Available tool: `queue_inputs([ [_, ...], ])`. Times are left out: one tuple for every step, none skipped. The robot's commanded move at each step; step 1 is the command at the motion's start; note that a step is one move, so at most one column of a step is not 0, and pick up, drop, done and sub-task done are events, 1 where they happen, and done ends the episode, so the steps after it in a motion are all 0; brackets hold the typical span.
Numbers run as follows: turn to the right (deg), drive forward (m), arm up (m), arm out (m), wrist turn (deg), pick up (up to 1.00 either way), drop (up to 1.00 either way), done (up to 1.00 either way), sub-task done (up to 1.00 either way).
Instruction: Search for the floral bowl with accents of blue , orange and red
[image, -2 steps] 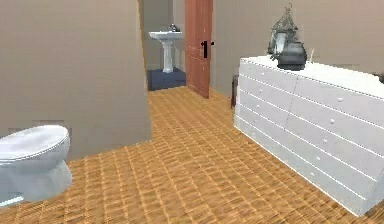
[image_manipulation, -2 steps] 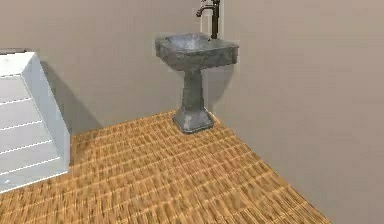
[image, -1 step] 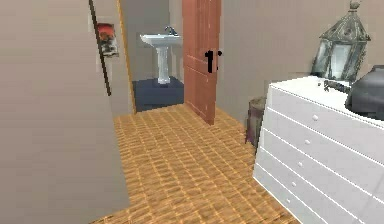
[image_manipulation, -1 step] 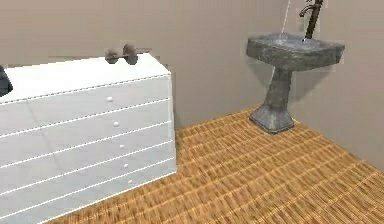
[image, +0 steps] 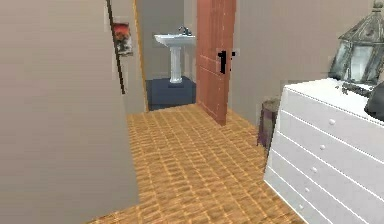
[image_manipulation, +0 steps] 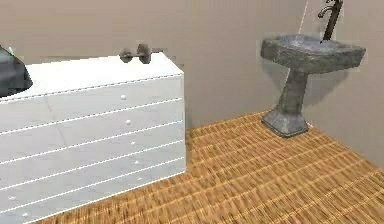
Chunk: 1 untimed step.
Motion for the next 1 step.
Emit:
queue_inputs([
  [0.0,1.00,0.00,0.00,0.0,0.00,0.00,0.00,0.00],
])
